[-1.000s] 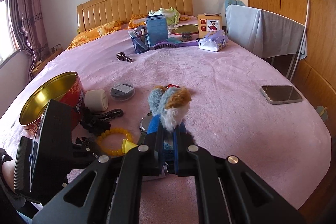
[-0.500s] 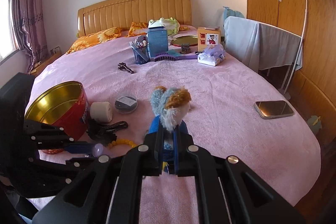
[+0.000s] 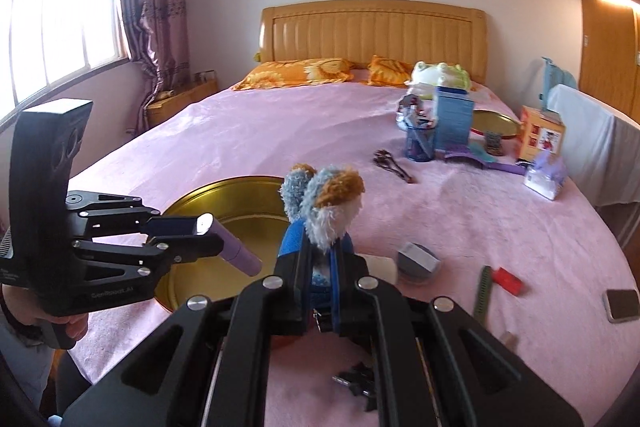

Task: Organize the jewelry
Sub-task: 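Carry both items over the gold tin and open both grippers to drop them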

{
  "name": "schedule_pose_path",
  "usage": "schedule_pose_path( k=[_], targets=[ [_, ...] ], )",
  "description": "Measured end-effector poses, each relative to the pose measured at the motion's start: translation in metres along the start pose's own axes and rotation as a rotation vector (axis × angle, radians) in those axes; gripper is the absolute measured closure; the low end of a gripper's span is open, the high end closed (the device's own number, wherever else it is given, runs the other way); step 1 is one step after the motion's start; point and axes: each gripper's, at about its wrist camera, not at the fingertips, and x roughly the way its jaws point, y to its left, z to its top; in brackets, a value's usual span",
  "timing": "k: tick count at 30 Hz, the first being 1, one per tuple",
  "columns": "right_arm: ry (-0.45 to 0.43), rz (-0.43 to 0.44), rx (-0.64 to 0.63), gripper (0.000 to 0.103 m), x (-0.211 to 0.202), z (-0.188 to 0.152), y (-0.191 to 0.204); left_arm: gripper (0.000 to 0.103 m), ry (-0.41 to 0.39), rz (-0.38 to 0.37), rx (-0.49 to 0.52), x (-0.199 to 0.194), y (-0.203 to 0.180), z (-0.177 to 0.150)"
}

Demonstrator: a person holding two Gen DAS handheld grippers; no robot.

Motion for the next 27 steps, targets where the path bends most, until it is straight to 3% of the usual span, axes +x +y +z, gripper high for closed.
schedule_pose_path(
  k=[3, 8, 13, 16, 17, 18, 19, 21, 24, 27],
  targets=[
    [0.059, 0.044, -0.043, 0.094, 0.037, 0.005, 0.035, 0.081, 0.042, 0.052, -0.052, 0.009, 0.035, -0.017],
    [0.226, 0.025, -0.082, 0.094, 0.104, -0.007, 0.067, 0.081, 0.092, 0.098, -0.126, 0.023, 0.071, -0.034],
    [0.276, 0.003, -0.108, 0.094, 0.122, -0.021, 0.072, 0.081, 0.119, 0.132, -0.135, 0.027, 0.078, -0.045],
    [0.263, -0.008, -0.092, 0.067, 0.117, -0.026, 0.066, 0.076, 0.127, 0.168, -0.138, 0.031, 0.076, -0.046],
    [0.248, -0.011, -0.089, 0.051, 0.112, -0.026, 0.064, 0.071, 0.125, 0.175, -0.145, 0.030, 0.077, -0.047],
    [0.229, -0.013, -0.089, 0.046, 0.107, -0.026, 0.063, 0.055, 0.121, 0.179, -0.153, 0.028, 0.077, -0.047],
    [0.209, -0.015, -0.089, 0.044, 0.100, -0.026, 0.062, 0.047, 0.112, 0.184, -0.157, 0.026, 0.077, -0.048],
    [0.170, -0.034, -0.091, 0.028, 0.087, -0.025, 0.061, 0.044, 0.094, 0.197, -0.159, 0.021, 0.075, -0.047],
    [0.106, -0.066, -0.083, 0.014, 0.064, -0.029, 0.052, 0.030, 0.079, 0.202, -0.164, 0.014, 0.072, -0.044],
    [0.070, -0.095, -0.048, 0.010, 0.045, -0.037, 0.036, 0.022, 0.061, 0.201, -0.173, 0.007, 0.064, -0.039]
  ],
)
